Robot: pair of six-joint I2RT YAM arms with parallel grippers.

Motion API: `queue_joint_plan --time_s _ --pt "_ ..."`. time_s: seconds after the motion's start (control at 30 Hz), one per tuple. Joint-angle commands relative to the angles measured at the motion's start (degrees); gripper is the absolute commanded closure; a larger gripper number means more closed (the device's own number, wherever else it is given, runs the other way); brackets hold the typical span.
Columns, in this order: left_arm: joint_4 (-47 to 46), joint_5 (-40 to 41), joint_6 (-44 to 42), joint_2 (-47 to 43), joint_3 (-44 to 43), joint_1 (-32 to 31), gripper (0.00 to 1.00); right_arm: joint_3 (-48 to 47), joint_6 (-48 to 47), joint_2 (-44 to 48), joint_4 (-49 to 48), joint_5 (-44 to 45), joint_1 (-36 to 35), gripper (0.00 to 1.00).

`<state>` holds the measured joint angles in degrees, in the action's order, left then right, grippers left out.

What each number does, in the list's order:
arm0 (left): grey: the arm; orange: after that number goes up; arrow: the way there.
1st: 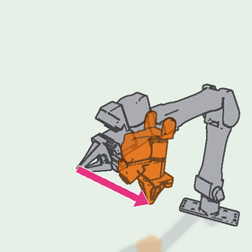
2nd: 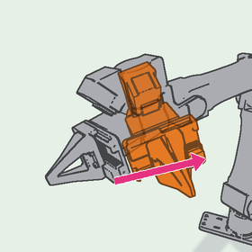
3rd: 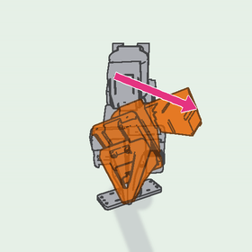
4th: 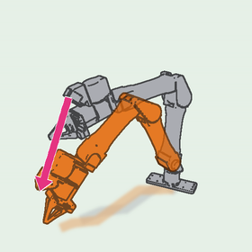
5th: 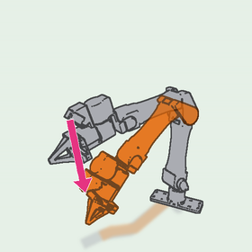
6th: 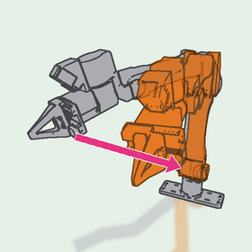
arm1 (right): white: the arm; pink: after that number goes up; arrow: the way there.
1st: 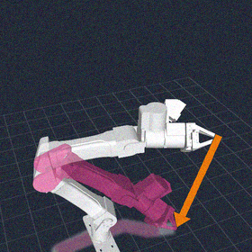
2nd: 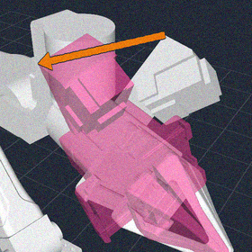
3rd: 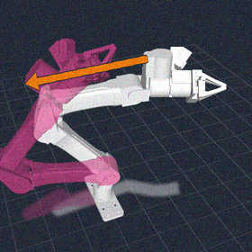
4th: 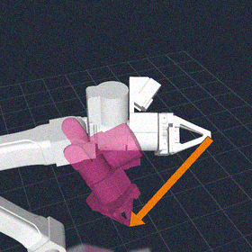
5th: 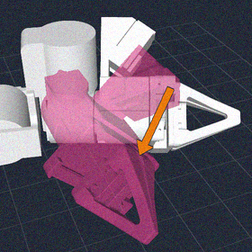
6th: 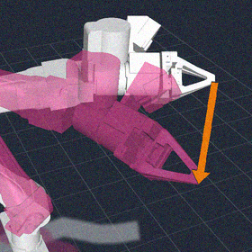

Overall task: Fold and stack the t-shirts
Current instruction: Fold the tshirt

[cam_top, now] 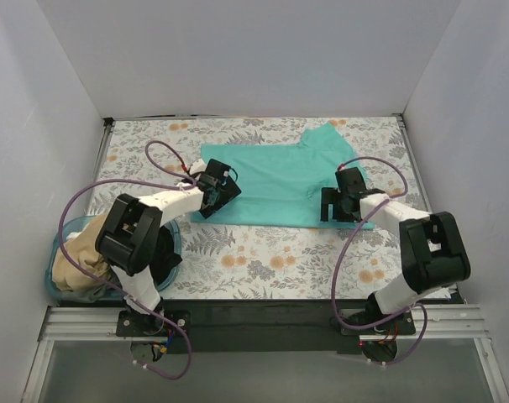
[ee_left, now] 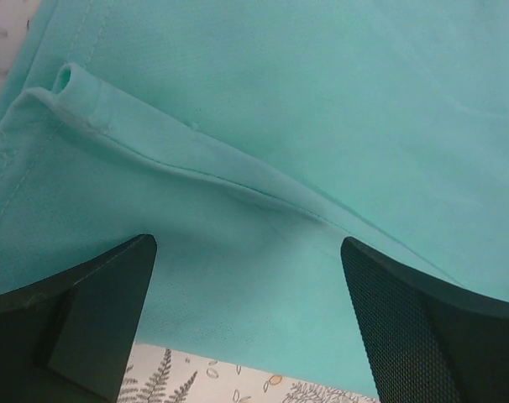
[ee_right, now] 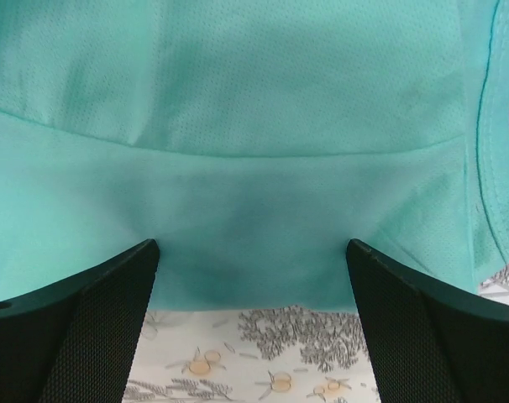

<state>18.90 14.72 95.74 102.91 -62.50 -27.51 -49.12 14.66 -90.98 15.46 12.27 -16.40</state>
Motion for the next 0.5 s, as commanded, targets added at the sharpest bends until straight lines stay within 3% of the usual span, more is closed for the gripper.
queue_joint_plan --time_s 0.0,0.23,0.47 --pt "9.0 3.6 3.4 -2.1 5.4 -3.9 0.07 7.7 2.8 6.1 1.8 -0.2 0.1 0.02" --pt "12.7 4.6 7.8 -13.2 15.1 -9.0 0.07 19.9 8.5 22.4 5.9 -1.9 0.1 0.02" --pt "17.8 6.4 11.9 -25.9 20.7 -12.7 0.06 24.8 11.9 37.7 9.8 -4.1 0.1 0.02"
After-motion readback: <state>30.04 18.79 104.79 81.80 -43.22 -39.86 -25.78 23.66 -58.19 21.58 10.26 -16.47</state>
